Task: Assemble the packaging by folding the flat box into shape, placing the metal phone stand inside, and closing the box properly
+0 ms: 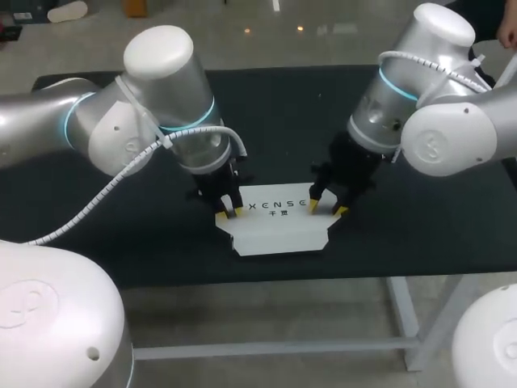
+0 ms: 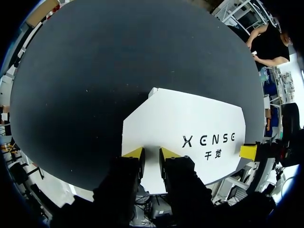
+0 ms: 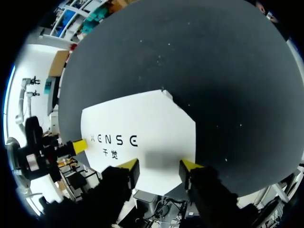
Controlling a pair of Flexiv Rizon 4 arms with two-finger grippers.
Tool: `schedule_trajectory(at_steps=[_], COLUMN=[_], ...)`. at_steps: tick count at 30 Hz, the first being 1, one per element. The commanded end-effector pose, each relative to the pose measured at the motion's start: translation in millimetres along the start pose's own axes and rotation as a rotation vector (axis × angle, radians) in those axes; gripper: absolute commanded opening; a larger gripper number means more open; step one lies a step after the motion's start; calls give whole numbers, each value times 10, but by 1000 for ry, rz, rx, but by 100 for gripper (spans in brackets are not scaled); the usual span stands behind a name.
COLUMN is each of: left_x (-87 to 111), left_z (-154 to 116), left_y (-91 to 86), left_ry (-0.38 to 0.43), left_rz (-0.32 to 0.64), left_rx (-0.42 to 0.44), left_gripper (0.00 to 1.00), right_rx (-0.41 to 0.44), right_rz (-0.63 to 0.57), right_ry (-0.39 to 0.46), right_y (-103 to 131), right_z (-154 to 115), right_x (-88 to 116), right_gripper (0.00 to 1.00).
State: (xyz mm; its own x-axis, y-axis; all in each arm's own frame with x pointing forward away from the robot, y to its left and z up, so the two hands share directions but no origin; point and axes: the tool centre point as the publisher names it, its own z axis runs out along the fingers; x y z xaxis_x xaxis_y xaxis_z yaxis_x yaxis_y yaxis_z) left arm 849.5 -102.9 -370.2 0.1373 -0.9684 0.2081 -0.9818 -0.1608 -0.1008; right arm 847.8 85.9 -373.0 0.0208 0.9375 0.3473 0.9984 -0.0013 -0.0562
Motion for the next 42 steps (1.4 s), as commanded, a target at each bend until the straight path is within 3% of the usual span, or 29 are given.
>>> schedule_trajectory(at_steps=[1, 7, 10, 21, 39, 42], left_x=[-3, -75, -111, -135, -93, -93], left_z=[8, -7, -21, 37, 51, 53], left_y=[56, 118, 136, 88, 86, 87], left_ry=[-1, 22, 32, 58, 88, 90], left_rz=[0, 10, 13, 34, 67, 68], left_rx=[17, 41, 52, 59, 23, 21], left_gripper=[25, 36, 37, 38, 37, 35], right_rx=[-6, -6, -3, -15, -74, -87], right_rz=[-3, -4, -3, -9, -42, -47], right_ry=[-3, -2, -1, 5, 45, 57], right_y=[9, 56, 68, 97, 48, 42], right_z=[14, 60, 73, 86, 128, 129], right_x=[6, -11, -12, -5, -61, -65], right_gripper=[63, 64, 64, 59, 68, 65])
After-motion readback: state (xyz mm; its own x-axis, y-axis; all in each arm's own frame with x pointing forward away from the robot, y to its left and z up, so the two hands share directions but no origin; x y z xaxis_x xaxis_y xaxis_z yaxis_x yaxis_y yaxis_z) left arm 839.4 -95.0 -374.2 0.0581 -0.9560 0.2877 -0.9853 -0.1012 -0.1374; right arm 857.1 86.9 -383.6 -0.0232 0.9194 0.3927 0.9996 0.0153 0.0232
